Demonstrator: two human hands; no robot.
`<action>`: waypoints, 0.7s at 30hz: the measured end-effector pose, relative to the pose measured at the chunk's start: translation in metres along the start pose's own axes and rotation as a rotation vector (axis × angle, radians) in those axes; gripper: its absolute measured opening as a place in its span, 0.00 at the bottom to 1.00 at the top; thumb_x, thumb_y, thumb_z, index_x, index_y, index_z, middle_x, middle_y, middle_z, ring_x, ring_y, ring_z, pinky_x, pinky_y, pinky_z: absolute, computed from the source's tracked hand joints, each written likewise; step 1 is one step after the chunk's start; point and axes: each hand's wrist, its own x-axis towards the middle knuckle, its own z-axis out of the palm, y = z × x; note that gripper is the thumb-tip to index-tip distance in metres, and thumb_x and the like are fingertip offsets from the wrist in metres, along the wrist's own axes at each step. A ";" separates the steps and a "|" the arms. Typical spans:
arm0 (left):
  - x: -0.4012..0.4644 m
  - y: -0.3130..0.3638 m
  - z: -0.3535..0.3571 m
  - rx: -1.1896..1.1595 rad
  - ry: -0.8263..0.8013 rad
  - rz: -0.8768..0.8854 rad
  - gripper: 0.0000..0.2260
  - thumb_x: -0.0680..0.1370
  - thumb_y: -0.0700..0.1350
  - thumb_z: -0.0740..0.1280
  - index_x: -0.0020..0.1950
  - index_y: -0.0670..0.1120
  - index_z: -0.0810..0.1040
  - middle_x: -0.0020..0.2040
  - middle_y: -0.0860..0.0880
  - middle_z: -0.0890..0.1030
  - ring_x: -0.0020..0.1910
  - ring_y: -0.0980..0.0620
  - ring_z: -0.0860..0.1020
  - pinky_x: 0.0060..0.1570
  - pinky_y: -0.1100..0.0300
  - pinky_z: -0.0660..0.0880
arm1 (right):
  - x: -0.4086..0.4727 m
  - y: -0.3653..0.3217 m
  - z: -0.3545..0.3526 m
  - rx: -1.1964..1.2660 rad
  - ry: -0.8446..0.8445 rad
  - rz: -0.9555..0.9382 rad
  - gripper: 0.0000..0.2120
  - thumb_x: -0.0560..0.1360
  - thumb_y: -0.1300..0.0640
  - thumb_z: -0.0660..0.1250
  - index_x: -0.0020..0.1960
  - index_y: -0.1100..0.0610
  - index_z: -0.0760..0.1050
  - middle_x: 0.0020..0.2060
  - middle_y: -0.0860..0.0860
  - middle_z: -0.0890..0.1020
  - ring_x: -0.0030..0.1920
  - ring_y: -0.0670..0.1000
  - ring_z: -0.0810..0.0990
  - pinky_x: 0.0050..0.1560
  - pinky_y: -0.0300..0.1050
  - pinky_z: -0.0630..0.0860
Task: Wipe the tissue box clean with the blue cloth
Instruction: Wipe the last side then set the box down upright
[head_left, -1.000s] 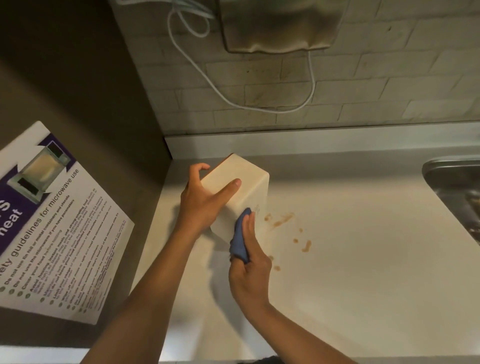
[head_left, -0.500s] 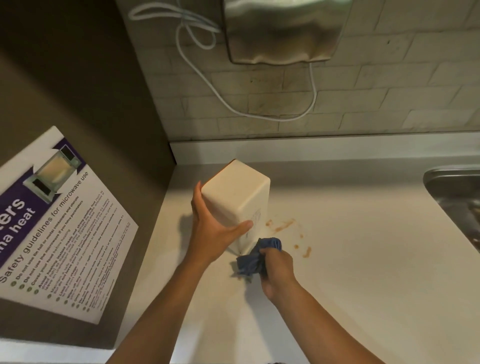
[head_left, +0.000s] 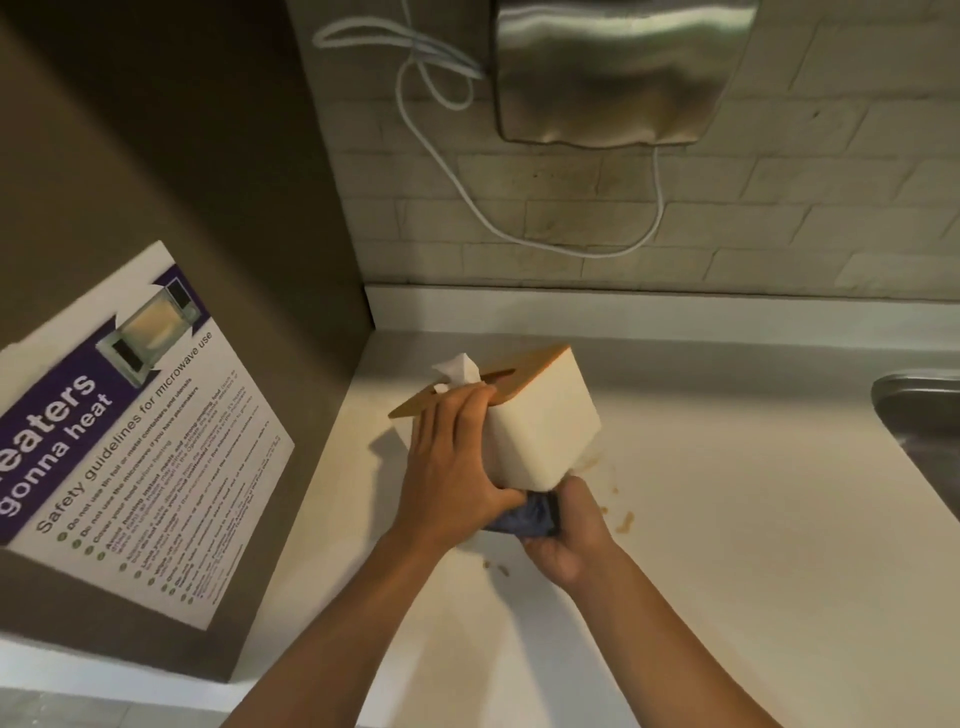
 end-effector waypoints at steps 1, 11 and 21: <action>0.003 -0.003 0.001 0.033 0.032 0.004 0.50 0.60 0.61 0.81 0.74 0.47 0.61 0.70 0.48 0.66 0.67 0.45 0.68 0.64 0.40 0.73 | -0.003 -0.007 -0.006 0.022 -0.032 -0.001 0.17 0.78 0.64 0.55 0.63 0.66 0.75 0.57 0.63 0.81 0.56 0.62 0.80 0.59 0.57 0.76; 0.012 0.008 0.017 0.128 -0.107 0.251 0.41 0.68 0.57 0.78 0.74 0.48 0.62 0.72 0.45 0.70 0.72 0.41 0.69 0.73 0.40 0.63 | -0.017 -0.045 -0.007 -0.260 -0.146 -0.102 0.28 0.73 0.36 0.65 0.61 0.57 0.79 0.57 0.61 0.81 0.60 0.64 0.77 0.67 0.65 0.66; 0.007 0.027 0.020 0.022 -0.375 0.208 0.36 0.71 0.53 0.71 0.76 0.51 0.61 0.75 0.50 0.67 0.74 0.47 0.64 0.76 0.42 0.57 | -0.015 -0.060 -0.015 -0.340 -0.065 0.129 0.35 0.65 0.34 0.74 0.61 0.57 0.78 0.56 0.62 0.81 0.57 0.66 0.79 0.59 0.71 0.71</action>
